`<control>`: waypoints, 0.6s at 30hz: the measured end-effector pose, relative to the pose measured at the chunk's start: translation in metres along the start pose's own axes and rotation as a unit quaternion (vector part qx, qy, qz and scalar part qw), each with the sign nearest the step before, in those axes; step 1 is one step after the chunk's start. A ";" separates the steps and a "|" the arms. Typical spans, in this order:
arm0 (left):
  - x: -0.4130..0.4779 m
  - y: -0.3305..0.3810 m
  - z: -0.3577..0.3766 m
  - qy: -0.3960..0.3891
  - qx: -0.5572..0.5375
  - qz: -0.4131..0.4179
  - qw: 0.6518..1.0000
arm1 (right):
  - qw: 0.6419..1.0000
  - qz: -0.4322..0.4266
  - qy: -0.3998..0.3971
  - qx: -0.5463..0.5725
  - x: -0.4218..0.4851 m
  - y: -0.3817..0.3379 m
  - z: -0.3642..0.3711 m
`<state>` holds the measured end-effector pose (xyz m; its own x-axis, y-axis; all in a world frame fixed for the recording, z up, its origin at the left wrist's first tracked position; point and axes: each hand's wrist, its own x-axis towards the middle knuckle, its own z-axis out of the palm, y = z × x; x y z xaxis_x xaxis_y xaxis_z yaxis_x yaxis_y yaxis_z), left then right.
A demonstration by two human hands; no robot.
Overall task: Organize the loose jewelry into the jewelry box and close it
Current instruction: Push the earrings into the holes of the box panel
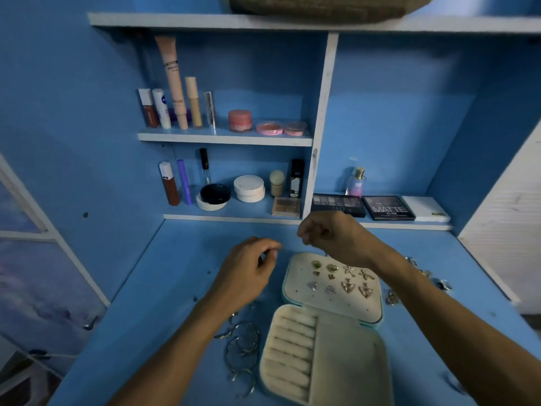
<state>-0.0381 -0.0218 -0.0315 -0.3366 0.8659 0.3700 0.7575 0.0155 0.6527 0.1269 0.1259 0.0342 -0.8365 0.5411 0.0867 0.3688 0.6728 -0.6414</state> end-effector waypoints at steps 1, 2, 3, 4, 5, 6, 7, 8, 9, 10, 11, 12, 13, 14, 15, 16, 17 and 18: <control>0.007 -0.001 0.006 -0.017 0.004 -0.008 1.000 | 1.000 0.002 0.002 0.001 -0.004 0.005 -0.003; 0.015 0.001 0.012 -0.038 0.005 -0.018 0.999 | 1.000 0.003 0.008 0.003 -0.010 0.011 -0.007; 0.021 0.001 0.016 -0.058 0.004 -0.028 0.998 | 1.000 0.006 0.012 0.011 -0.014 0.016 -0.009; 0.027 0.003 0.021 -0.079 0.004 -0.036 0.996 | 1.000 0.011 0.018 0.021 -0.019 0.022 -0.013; 0.031 0.003 0.023 -0.095 0.008 -0.040 0.995 | 0.999 0.015 0.023 0.031 -0.024 0.027 -0.015; 0.036 0.003 0.026 -0.109 0.016 -0.041 0.993 | 0.999 0.022 0.029 0.038 -0.027 0.031 -0.017; 0.040 0.003 0.028 -0.122 0.024 -0.038 0.992 | 0.998 0.030 0.034 0.043 -0.031 0.036 -0.018; 0.043 0.002 0.029 -0.133 0.032 -0.039 0.990 | 0.997 0.040 0.036 0.051 -0.033 0.039 -0.018; 0.046 0.003 0.029 -0.143 0.038 -0.039 0.988 | 0.996 0.048 0.037 0.058 -0.034 0.042 -0.018; 0.049 0.004 0.030 -0.153 0.043 -0.038 0.987 | 0.996 0.054 0.041 0.061 -0.036 0.044 -0.018; 0.049 0.004 0.029 -0.159 0.048 -0.036 0.985 | 0.996 0.056 0.045 0.061 -0.037 0.046 -0.017; 0.050 0.005 0.029 -0.162 0.051 -0.034 0.985 | 0.995 0.055 0.050 0.060 -0.037 0.046 -0.017; 0.050 0.006 0.028 -0.165 0.052 -0.029 0.985 | 0.995 0.052 0.054 0.059 -0.037 0.047 -0.017; 0.050 0.007 0.028 -0.166 0.050 -0.025 0.985 | 0.996 0.049 0.054 0.060 -0.038 0.047 -0.015; 0.049 0.008 0.027 -0.163 0.047 -0.021 0.985 | 0.996 0.045 0.054 0.061 -0.038 0.045 -0.014; 0.048 0.009 0.027 -0.159 0.042 -0.022 0.986 | 0.996 0.041 0.055 0.060 -0.038 0.044 -0.012; 0.047 0.011 0.026 -0.152 0.032 -0.024 0.988 | 0.996 0.035 0.056 0.058 -0.038 0.042 -0.009; 0.047 0.012 0.026 -0.144 0.019 -0.028 0.989 | 0.997 0.030 0.057 0.052 -0.037 0.042 -0.006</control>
<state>-0.0303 0.0316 -0.0235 -0.2093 0.9695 0.1279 0.7649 0.0808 0.6391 0.1755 0.1371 0.0091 -0.7603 0.6369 0.1274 0.3682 0.5842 -0.7233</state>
